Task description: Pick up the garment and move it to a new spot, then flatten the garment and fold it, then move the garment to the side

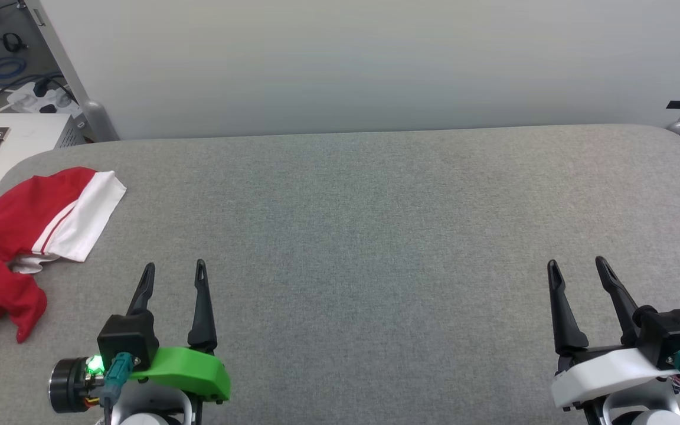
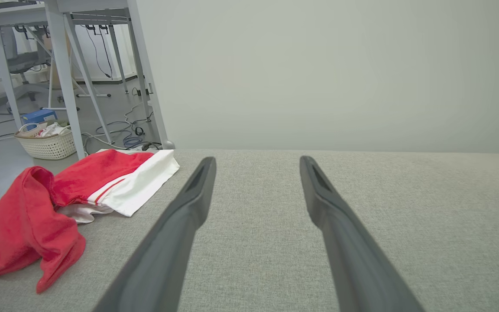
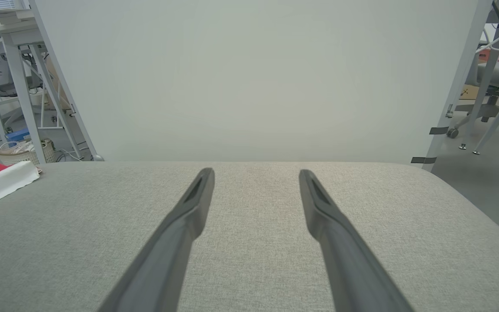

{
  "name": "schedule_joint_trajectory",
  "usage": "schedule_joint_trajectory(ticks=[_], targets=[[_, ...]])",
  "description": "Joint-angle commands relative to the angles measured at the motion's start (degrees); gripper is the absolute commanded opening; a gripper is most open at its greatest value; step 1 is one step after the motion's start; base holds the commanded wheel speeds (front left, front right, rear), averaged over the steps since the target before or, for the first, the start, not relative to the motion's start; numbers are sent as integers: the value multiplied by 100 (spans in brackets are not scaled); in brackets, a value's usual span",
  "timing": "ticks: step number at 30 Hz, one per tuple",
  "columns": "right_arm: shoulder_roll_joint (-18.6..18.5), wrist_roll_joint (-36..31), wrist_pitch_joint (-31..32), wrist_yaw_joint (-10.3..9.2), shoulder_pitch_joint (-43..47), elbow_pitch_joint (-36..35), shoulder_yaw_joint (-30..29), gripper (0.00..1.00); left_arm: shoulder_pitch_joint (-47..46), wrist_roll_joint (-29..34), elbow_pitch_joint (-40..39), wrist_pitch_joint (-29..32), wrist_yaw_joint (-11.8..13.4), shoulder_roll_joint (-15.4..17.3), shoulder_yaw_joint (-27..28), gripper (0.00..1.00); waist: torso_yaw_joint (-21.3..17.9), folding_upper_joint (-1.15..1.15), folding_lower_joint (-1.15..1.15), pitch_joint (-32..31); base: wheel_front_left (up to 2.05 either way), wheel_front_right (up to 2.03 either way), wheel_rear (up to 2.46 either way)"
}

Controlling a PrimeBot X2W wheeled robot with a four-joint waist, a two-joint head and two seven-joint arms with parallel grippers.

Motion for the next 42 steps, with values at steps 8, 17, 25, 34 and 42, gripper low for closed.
schedule_joint_trajectory(ticks=[8,17,25,34,42], targets=[[7,112,-158,-3,121,-83,13,100,118,-116,33,-145,39,-17,9,100,15,0,0,-20,0,0,0],[8,143,-263,-4,184,-116,31,100,151,-115,63,-252,47,-19,-2,100,50,0,0,-35,0,0,0],[9,185,-380,-4,256,-158,56,100,214,-111,90,-371,57,-22,-32,100,74,0,0,-49,0,0,0],[10,237,-484,-4,313,-188,69,100,242,-148,125,-476,79,-24,-55,100,106,0,0,-56,0,0,0],[11,289,-580,-5,361,-226,78,100,273,-191,156,-573,97,-26,-66,100,133,0,0,-78,0,0,0]])
